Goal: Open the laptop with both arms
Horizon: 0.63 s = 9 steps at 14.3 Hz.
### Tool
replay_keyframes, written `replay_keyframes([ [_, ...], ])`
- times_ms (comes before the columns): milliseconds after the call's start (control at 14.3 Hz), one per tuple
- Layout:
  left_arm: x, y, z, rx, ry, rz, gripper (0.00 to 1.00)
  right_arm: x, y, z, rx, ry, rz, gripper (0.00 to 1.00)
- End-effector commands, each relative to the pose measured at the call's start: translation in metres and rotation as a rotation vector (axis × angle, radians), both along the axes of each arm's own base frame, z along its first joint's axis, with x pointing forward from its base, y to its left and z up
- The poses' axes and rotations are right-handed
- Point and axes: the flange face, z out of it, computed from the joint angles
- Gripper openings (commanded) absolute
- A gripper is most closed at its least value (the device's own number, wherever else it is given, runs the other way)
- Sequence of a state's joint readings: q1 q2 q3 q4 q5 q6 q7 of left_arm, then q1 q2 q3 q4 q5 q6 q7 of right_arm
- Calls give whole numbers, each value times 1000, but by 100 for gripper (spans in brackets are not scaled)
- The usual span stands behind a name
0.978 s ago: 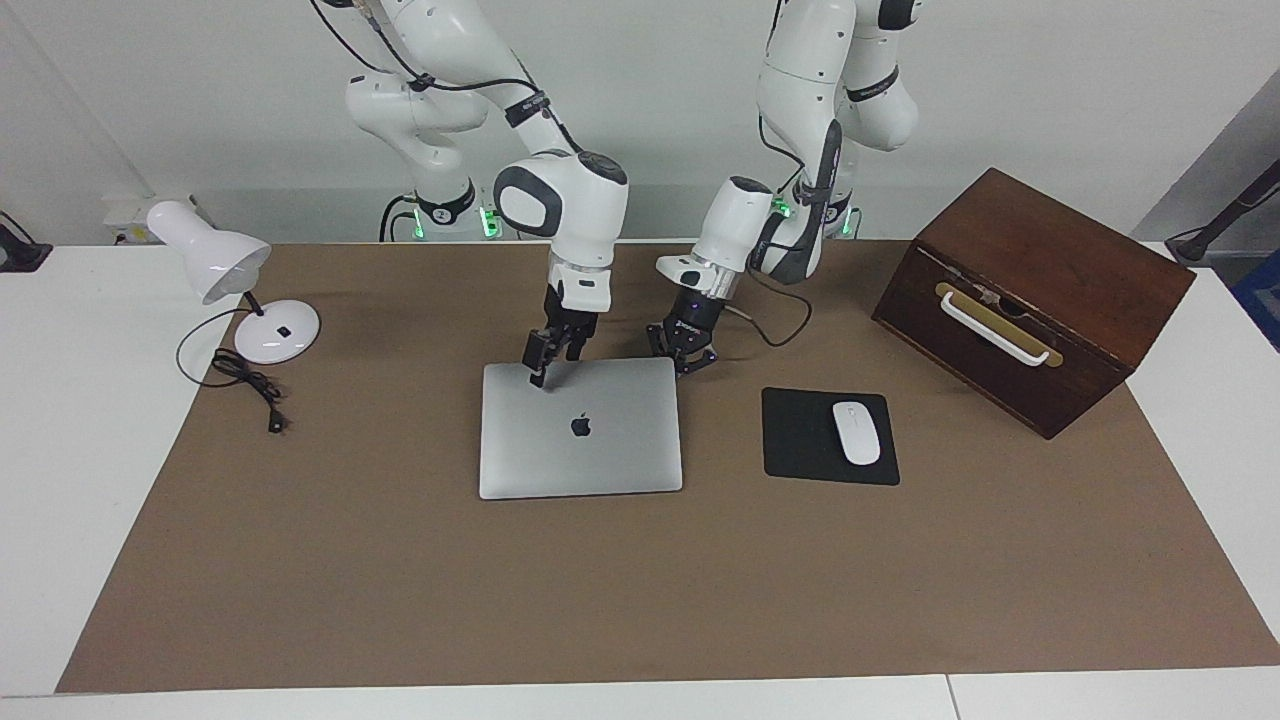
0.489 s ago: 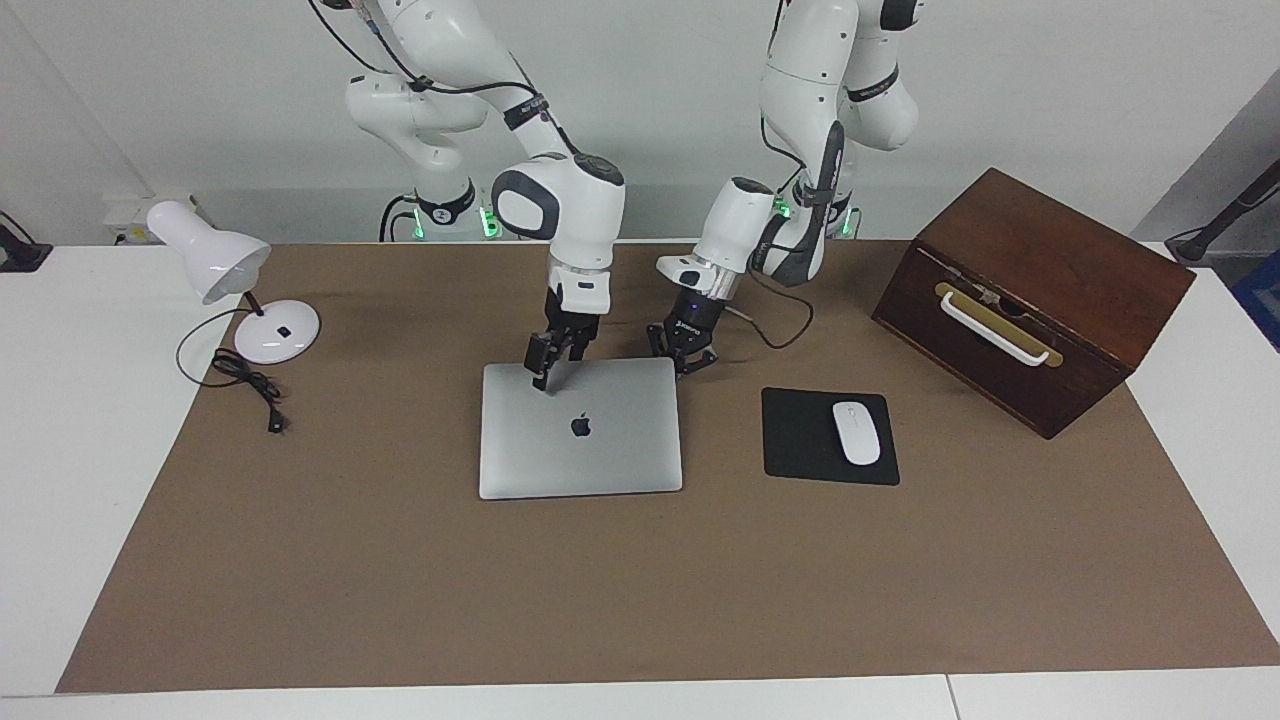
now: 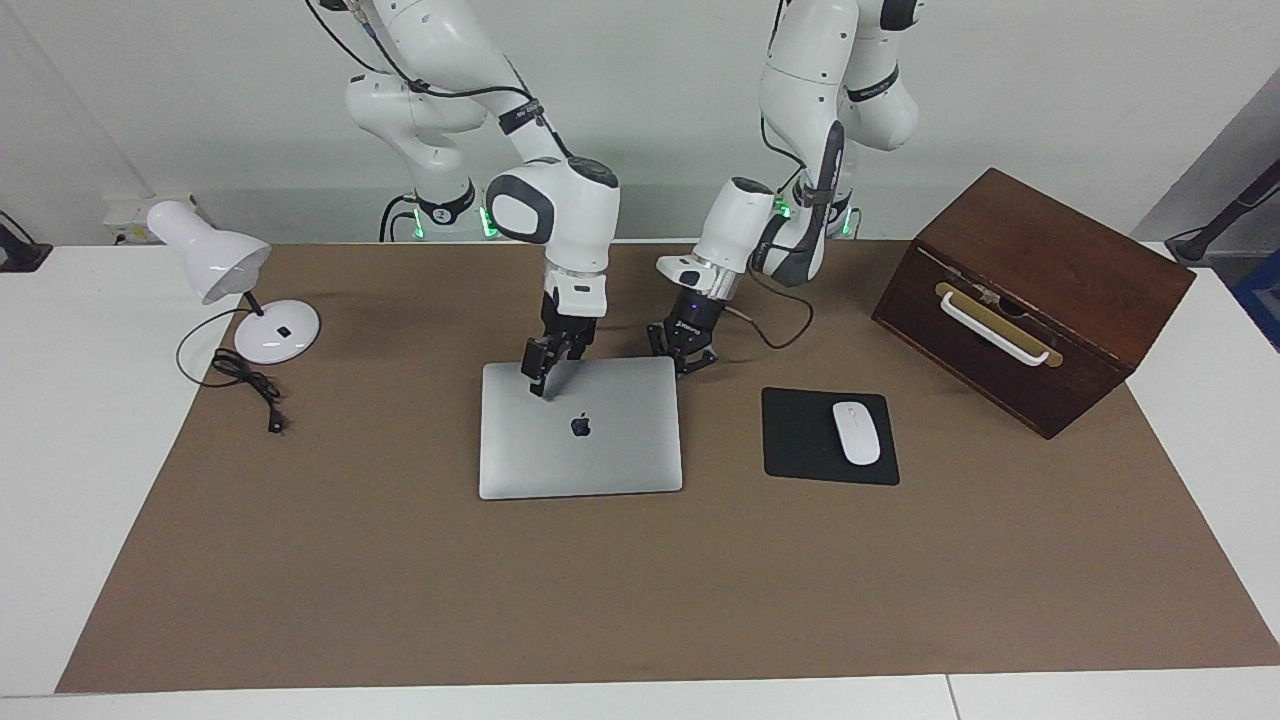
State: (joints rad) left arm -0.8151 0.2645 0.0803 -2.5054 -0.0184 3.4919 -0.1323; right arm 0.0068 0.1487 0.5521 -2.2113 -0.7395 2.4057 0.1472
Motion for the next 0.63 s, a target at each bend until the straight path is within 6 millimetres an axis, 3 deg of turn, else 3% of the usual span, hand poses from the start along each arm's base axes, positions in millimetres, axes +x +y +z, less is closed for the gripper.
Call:
replay_keyframes([
  [0,6,-1,-15,19,0,-19,0,16,-3,2,16,-33,-1,100],
  [559,6,-1,-15,21,0,-22,0,40,-3,14,23,-45,-1,100],
])
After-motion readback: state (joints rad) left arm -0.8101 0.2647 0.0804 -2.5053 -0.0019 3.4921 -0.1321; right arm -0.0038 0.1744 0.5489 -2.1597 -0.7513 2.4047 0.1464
